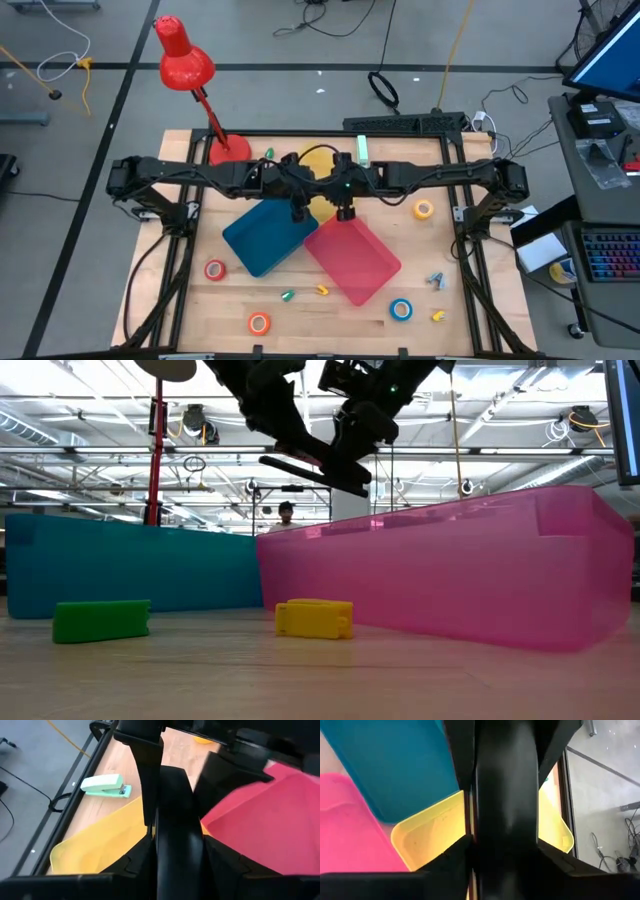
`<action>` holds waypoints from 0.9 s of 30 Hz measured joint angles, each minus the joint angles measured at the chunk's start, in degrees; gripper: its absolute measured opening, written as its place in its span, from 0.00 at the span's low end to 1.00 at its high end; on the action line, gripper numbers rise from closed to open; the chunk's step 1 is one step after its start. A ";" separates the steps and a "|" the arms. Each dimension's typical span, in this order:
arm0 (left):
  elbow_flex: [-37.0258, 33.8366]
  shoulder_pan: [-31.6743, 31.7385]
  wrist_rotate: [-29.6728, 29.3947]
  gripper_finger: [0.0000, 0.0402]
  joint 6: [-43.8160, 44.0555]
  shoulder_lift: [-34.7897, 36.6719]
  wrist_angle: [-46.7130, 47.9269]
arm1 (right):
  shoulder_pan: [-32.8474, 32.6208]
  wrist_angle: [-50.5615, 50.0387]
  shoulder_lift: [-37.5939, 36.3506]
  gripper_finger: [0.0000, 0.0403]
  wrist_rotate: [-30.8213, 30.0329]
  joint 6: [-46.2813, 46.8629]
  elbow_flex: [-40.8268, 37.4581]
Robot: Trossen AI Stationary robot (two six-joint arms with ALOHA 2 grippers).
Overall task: Pick and place Stapler, Stapler remover, tape
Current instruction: Put the large black stapler into the blue bin
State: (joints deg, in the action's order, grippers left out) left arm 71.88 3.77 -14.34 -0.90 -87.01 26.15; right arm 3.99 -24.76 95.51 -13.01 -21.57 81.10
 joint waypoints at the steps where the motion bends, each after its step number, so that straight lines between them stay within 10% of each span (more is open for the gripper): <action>1: 0.00 0.00 -0.51 0.34 1.08 0.03 0.51 | -0.02 0.32 0.01 0.45 -0.50 1.12 0.00; 10: 0.00 0.11 -1.57 0.34 7.63 0.77 6.20 | -0.09 -0.27 -0.05 0.80 -5.71 4.47 0.02; 27: 3.14 -7.64 -4.54 0.34 39.70 6.20 35.48 | 2.28 -4.94 -1.28 0.75 -11.20 4.36 0.04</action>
State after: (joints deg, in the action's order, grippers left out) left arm 75.02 -3.87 -18.87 38.80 -80.81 61.63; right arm 6.27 -29.70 94.23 -24.21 -17.21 81.14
